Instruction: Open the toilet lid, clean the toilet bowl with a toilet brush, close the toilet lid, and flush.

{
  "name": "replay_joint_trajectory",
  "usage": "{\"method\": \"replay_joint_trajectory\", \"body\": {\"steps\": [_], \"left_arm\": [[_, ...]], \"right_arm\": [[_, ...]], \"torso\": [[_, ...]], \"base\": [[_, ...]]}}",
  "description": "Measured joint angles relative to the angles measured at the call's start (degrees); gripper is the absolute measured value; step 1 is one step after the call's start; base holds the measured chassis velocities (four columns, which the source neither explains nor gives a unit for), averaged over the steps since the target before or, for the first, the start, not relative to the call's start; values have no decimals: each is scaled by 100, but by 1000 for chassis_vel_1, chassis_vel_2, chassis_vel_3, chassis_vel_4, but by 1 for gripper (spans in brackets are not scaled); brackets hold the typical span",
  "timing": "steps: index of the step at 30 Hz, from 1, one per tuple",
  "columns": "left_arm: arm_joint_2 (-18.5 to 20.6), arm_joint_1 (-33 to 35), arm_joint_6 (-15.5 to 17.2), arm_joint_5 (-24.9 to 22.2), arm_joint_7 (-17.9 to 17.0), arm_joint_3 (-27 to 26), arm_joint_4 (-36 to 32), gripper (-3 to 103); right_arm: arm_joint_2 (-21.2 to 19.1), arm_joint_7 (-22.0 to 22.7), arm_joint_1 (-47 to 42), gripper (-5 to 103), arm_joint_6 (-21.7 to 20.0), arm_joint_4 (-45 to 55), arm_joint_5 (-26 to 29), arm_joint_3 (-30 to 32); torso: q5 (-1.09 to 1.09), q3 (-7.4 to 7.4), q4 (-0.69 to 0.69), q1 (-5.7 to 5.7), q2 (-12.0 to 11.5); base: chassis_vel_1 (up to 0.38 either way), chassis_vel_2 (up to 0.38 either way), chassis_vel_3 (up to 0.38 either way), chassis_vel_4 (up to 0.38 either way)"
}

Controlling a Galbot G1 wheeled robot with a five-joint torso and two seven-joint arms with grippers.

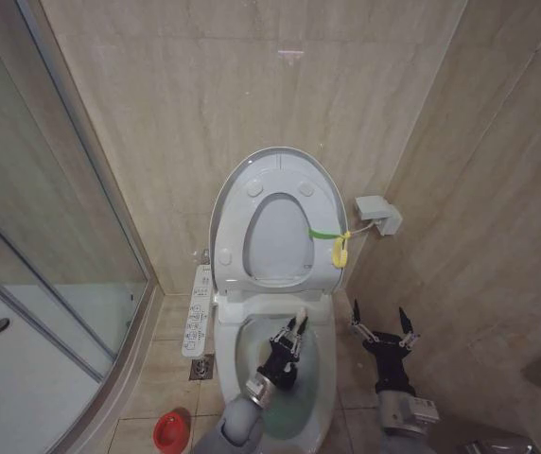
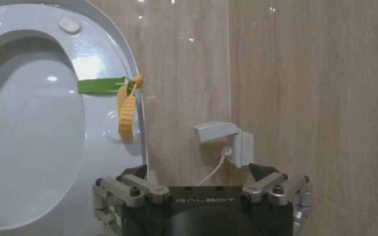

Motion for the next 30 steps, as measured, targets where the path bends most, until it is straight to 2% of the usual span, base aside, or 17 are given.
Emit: {"method": "replay_joint_trajectory", "body": {"steps": [4,9,16,18,21,25,30], "left_arm": [[92,-7,21,3,-10,-34,-201,19],[2,24,-94,72,-34,57,-579,19],[-104,72,-174,-47,90,175,-239,19],[-85,30,-136,-226,119,146,-40,19],[-36,-27,-82,-211,92,27,43,19],[35,-29,-56,-100,43,-25,-214,19],[-44,36,-174,-17,35,124,-502,19]], "right_arm": [[0,0,0,100,0,0,0,0],[0,0,0,100,0,0,0,0],[0,0,0,100,0,0,0,0],[0,0,0,100,0,0,0,0],[0,0,0,100,0,0,0,0],[0,0,0,100,0,0,0,0],[0,0,0,100,0,0,0,0]], "torso": [[0,1,1,0,0],[0,0,-1,0,0],[0,0,0,0,0],[0,0,1,0,0],[0,0,1,0,0],[1,1,1,0,0],[0,0,-2,0,0]], "base": [[0,0,0,0],[0,0,0,0],[0,0,0,0],[0,0,0,0],[0,0,0,0],[0,0,0,0],[0,0,0,0]]}}
